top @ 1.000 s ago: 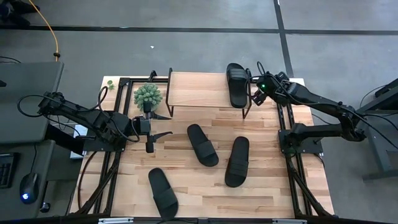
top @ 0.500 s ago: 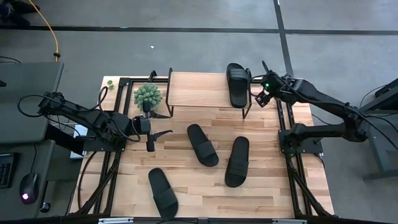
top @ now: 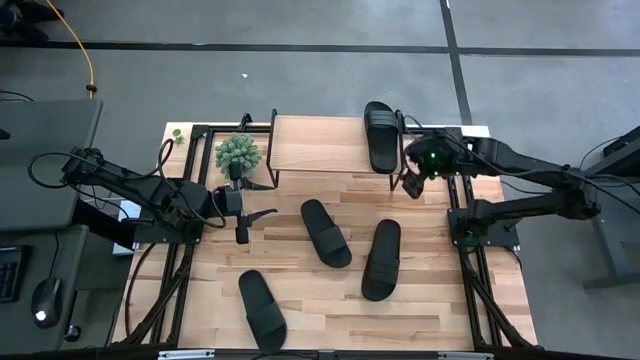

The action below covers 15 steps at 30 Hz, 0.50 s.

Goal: Pick and place slides into the shelf
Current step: Put the black slide on the shelf

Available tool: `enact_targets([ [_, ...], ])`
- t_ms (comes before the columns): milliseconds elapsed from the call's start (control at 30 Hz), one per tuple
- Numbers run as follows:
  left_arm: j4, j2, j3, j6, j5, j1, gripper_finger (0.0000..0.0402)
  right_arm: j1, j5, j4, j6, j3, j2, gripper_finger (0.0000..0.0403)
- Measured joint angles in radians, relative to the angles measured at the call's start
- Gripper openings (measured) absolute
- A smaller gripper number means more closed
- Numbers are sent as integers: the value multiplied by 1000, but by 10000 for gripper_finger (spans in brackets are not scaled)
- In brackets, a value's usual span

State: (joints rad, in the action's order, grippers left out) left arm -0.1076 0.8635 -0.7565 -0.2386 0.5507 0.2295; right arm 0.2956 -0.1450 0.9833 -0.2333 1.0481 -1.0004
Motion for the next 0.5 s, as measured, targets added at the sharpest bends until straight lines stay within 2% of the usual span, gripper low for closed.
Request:
enact_targets([
  [167,0,0,0,-8,45,0,221,-111,87,-7,-14,0,-1,307],
  [400,0,0,0,11,43,0,221,-239,316,-160,-31,0,-1,307],
  [500,0,0,0,43,22,0,221,-305,324,-239,-65,0,-11,307],
])
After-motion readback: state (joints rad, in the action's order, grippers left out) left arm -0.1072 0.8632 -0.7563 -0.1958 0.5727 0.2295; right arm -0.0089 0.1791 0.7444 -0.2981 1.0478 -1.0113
